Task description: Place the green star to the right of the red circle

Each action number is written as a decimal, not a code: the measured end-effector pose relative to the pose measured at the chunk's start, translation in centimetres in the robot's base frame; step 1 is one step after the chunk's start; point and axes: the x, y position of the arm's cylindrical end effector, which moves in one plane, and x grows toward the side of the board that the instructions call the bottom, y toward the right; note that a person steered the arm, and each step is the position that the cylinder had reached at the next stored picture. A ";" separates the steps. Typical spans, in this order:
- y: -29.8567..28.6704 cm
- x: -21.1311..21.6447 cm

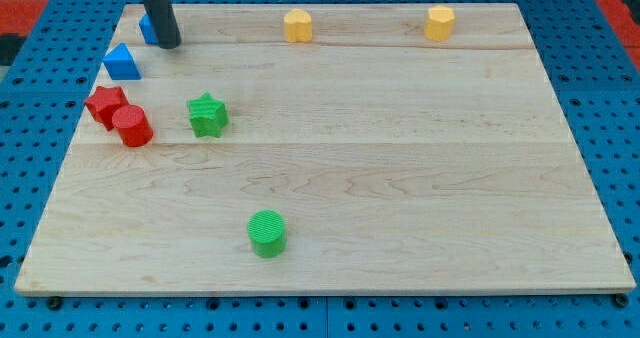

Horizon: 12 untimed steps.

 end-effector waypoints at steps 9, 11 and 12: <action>15.8 22.6; 4.3 23.1; 3.3 20.7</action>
